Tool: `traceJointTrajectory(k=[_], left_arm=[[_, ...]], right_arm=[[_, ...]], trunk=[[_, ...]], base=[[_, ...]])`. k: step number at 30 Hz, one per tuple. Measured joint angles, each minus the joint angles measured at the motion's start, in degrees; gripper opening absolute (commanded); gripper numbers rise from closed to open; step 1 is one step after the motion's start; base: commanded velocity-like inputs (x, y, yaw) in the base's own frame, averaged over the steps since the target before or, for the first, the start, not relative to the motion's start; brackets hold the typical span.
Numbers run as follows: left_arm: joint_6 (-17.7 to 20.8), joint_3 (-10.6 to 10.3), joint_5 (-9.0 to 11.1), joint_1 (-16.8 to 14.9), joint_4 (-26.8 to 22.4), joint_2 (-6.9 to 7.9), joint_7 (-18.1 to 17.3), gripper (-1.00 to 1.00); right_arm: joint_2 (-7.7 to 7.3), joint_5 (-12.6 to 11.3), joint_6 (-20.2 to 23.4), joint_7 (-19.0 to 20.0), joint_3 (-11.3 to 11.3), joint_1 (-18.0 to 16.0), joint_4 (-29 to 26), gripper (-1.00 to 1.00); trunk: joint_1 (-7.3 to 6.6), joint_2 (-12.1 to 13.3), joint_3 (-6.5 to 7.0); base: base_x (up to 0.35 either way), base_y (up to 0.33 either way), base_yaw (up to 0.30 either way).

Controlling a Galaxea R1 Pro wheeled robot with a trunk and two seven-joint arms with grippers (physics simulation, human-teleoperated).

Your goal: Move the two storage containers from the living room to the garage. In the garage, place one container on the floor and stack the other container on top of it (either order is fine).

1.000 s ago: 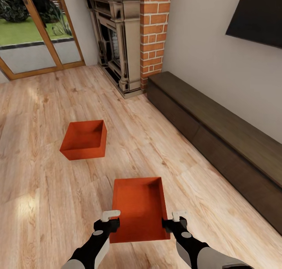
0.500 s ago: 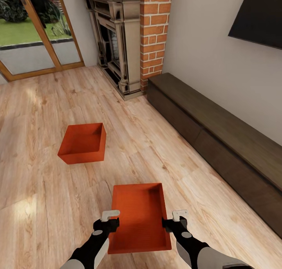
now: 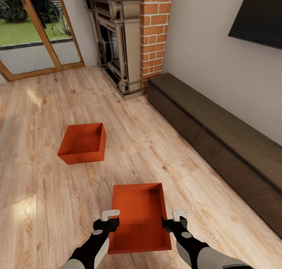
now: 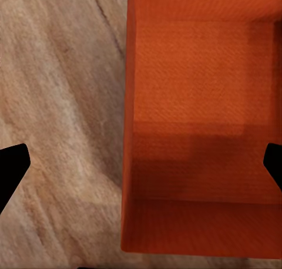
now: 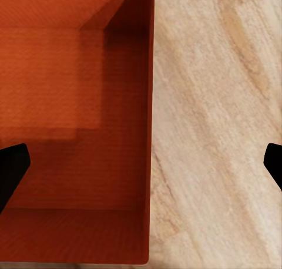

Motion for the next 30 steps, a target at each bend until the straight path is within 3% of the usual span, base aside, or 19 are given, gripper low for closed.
traceJointTrajectory(k=[10, 30], left_arm=[[0.1, 0.2, 0.0, 0.0, 0.1, -0.09, 0.1, 1.00], [0.2, 0.1, 0.2, 0.0, 0.2, -0.11, 0.1, 1.00]], right_arm=[[0.00, 0.0, 0.0, 0.0, 0.0, 0.0, 0.0, 1.00], [0.00, 0.0, -0.1, 0.0, 0.0, 0.0, 0.0, 1.00]], trunk=[[0.00, 0.0, 0.00], [4.39, -8.0, -3.58]], base=[[0.000, 0.000, 0.000], [0.000, 0.000, 0.000]])
